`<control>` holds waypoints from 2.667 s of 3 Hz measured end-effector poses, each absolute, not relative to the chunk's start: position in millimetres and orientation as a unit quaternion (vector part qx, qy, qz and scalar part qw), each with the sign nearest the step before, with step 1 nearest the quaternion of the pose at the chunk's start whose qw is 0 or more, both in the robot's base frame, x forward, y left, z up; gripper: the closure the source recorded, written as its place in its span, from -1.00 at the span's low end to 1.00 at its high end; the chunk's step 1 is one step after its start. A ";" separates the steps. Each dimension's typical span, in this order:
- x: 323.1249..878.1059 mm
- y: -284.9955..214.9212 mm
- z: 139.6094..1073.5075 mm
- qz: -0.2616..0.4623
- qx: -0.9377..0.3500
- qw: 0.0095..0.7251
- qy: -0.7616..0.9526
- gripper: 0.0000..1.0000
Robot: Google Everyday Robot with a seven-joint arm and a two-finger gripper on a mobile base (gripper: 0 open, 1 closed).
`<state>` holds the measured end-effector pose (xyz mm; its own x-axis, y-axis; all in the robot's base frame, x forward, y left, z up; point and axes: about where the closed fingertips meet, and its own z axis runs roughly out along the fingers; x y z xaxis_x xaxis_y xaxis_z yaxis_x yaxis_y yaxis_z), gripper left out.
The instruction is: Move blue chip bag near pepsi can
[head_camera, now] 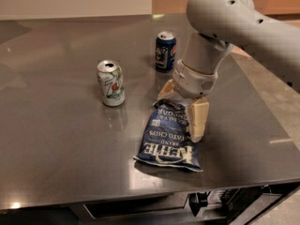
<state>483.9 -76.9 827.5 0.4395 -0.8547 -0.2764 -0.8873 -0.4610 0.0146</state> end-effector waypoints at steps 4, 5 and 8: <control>553.4 -114.0 885.1 0.111 -0.783 0.115 0.602 1.00; 593.4 -131.2 892.8 0.097 -0.747 0.130 0.645 1.00; 657.7 -172.2 887.7 0.082 -0.674 0.169 0.715 0.19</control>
Offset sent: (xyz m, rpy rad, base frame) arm 0.0203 -0.0276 0.0438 0.0547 0.0206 -0.0728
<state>657.7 -172.2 887.7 -0.0352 -0.9355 -0.3516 -0.9908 0.0786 -0.1099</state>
